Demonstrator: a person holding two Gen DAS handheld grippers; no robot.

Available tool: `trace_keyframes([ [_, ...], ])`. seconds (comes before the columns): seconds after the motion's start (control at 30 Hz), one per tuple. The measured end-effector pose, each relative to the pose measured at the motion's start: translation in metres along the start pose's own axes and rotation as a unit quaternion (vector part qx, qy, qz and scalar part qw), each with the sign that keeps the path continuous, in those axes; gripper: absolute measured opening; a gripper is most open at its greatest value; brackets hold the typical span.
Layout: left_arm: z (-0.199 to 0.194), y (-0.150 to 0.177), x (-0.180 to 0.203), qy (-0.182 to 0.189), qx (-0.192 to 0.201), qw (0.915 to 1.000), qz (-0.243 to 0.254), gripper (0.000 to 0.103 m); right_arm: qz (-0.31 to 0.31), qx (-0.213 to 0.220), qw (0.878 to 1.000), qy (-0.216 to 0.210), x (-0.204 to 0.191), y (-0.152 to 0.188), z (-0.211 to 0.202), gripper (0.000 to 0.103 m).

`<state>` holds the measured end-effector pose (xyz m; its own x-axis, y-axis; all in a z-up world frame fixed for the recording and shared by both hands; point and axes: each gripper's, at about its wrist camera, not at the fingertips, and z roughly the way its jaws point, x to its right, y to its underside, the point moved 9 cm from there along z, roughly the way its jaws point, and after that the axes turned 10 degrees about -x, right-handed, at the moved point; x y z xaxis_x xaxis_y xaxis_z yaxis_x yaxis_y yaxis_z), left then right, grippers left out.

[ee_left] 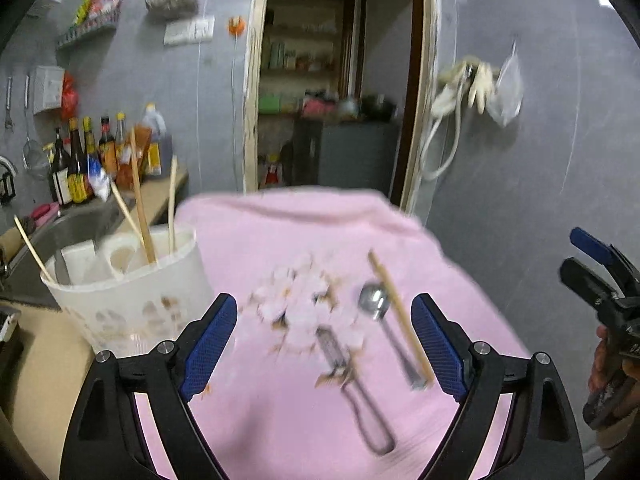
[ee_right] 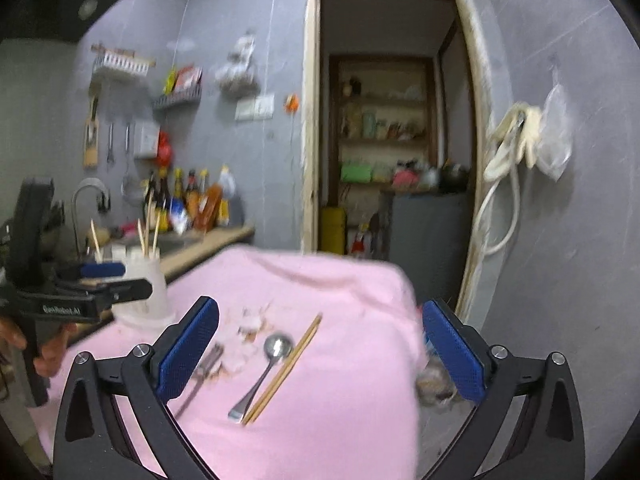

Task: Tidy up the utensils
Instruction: 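Move both open tools back down to the utensils on the cloth, then grasp the bent wire utensil with the left tool while the right tool grasps a chopstick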

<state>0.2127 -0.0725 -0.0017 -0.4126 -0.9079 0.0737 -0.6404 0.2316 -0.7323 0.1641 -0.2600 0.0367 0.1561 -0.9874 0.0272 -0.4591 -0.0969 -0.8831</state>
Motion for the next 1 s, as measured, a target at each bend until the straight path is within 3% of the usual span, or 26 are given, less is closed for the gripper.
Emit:
trace_keyframes([
  [0.23,0.06,0.035,-0.005,-0.006,-0.116,0.9933,0.003,0.085,-0.015,-0.1,0.995,-0.022,-0.005,0.033,0.063,0.102],
  [0.27,0.066,0.036,-0.004,-0.003,-0.129,0.9917,0.005,0.085,-0.015,-0.11,0.994,-0.024,-0.003,0.035,0.068,0.099],
  [0.4,0.09,0.043,0.003,0.016,-0.169,0.9854,0.008,0.084,-0.015,-0.162,0.986,-0.04,0.002,0.045,0.097,0.066],
  [0.5,0.105,0.046,0.008,0.032,-0.198,0.9797,0.002,0.069,-0.005,-0.197,0.979,-0.057,0.004,0.053,0.116,0.052],
  [0.63,0.125,0.052,0.009,0.027,-0.242,0.9698,-0.003,0.049,0.0,-0.221,0.973,-0.07,0.003,0.056,0.136,0.046],
  [0.8,0.138,0.045,0.005,-0.012,-0.249,0.9685,0.014,0.035,-0.004,-0.242,0.967,-0.081,-0.002,0.058,0.155,0.039],
  [0.93,0.144,0.039,-0.001,-0.012,-0.255,0.9668,0.002,0.02,0.001,-0.257,0.963,-0.08,-0.001,0.059,0.174,0.034],
  [1.0,0.146,0.037,-0.006,-0.006,-0.256,0.9666,-0.009,0.019,0.01,-0.264,0.961,-0.08,0.002,0.057,0.186,0.032],
])
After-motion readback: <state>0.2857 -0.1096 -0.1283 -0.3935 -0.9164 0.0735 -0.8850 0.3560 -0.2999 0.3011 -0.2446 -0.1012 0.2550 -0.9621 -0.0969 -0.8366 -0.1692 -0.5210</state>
